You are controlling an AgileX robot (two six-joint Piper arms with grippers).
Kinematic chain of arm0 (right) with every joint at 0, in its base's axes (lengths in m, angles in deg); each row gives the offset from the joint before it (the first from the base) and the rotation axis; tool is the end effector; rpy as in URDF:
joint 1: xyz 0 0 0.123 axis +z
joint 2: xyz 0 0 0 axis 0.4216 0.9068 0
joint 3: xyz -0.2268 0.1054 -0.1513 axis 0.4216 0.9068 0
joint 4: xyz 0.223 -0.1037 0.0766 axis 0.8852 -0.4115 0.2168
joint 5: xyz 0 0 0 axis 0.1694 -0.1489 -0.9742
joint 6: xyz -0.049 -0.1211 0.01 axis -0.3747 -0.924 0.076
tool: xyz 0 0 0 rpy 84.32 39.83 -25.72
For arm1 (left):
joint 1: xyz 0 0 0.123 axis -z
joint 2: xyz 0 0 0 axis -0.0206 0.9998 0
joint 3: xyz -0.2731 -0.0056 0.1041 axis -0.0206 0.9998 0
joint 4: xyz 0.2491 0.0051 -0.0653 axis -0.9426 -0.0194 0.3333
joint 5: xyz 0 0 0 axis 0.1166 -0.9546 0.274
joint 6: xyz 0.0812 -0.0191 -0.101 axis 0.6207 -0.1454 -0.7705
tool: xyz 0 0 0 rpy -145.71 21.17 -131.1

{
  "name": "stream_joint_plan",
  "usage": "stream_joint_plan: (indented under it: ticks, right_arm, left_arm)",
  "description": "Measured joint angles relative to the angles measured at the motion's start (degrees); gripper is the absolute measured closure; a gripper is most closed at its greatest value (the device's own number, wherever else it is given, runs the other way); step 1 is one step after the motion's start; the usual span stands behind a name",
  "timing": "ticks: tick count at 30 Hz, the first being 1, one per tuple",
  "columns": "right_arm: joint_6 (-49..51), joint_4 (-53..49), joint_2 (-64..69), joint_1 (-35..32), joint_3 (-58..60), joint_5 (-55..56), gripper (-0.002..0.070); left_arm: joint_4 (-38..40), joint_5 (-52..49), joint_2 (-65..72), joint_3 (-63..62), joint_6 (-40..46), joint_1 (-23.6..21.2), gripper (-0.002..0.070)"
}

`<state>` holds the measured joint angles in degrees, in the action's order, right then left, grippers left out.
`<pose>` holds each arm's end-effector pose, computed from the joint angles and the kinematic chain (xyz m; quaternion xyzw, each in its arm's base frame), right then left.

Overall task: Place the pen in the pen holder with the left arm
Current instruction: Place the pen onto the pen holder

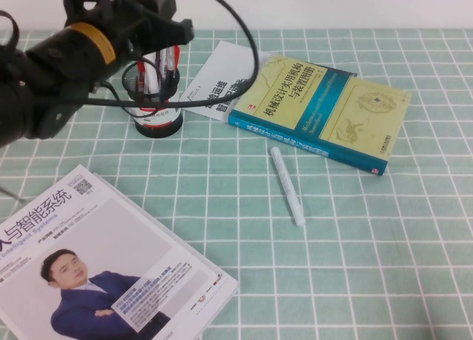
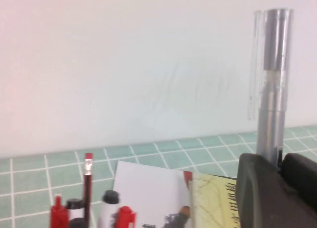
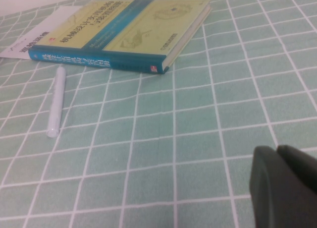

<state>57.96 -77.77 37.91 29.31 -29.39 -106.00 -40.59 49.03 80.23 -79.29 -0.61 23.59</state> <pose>0.0896 0.0134 0.1615 0.0501 0.7944 0.1152 0.5942 0.3955 -0.1788 0.3276 0.1314 0.7291 -0.2144 0.6366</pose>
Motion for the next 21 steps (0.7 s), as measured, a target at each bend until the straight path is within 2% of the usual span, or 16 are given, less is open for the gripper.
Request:
stream_joint_plan:
  ticks: [8, 21]
  right_arm:
    - [0.0, 0.0, 0.0, 0.0, 0.0, 0.0, 0.0696]
    - [0.0, 0.0, 0.0, 0.0, 0.0, 0.0, 0.0696]
  left_arm:
    - [0.0, 8.8, 8.6, -0.6, 0.0, -3.9, 0.0635]
    - [0.0, 7.9, 20.3, -12.0, 2.7, -5.1, 0.0635]
